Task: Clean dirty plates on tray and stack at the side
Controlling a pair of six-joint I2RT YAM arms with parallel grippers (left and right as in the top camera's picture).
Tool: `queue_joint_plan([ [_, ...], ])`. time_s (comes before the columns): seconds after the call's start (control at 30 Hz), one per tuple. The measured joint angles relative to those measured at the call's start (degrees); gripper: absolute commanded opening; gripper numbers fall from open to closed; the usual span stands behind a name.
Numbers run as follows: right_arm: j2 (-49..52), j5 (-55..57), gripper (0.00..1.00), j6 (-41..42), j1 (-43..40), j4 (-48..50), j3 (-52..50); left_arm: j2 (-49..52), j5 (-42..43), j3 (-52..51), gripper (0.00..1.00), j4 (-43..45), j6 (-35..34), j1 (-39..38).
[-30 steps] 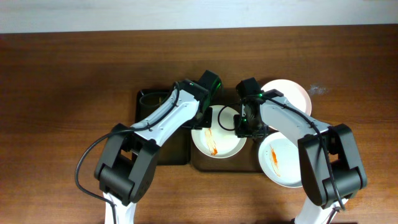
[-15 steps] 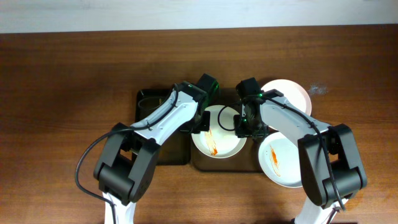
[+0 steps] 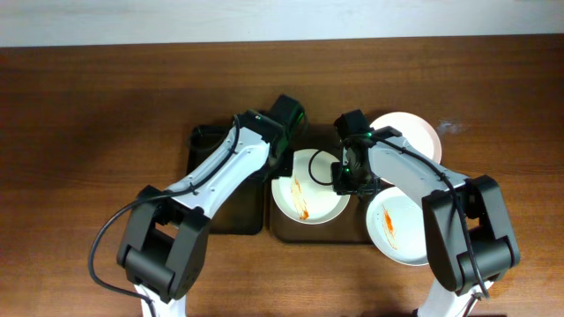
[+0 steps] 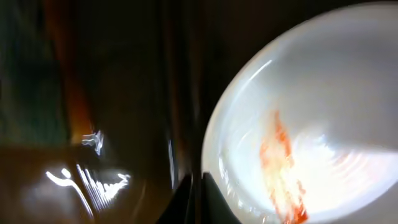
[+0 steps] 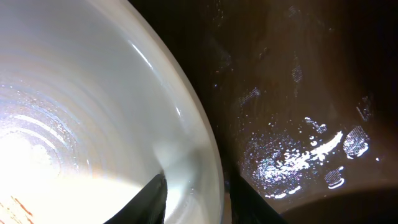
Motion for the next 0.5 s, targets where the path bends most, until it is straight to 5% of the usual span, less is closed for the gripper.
queue_joint_plan([
  [0.17, 0.0, 0.0, 0.35, 0.0, 0.0, 0.0, 0.0, 0.0, 1.1, 0.0, 0.0, 6.5, 8.8, 0.0],
  [0.5, 0.0, 0.0, 0.35, 0.0, 0.0, 0.0, 0.0, 3.1, 0.0, 0.0, 0.0, 7.6, 11.8, 1.0],
])
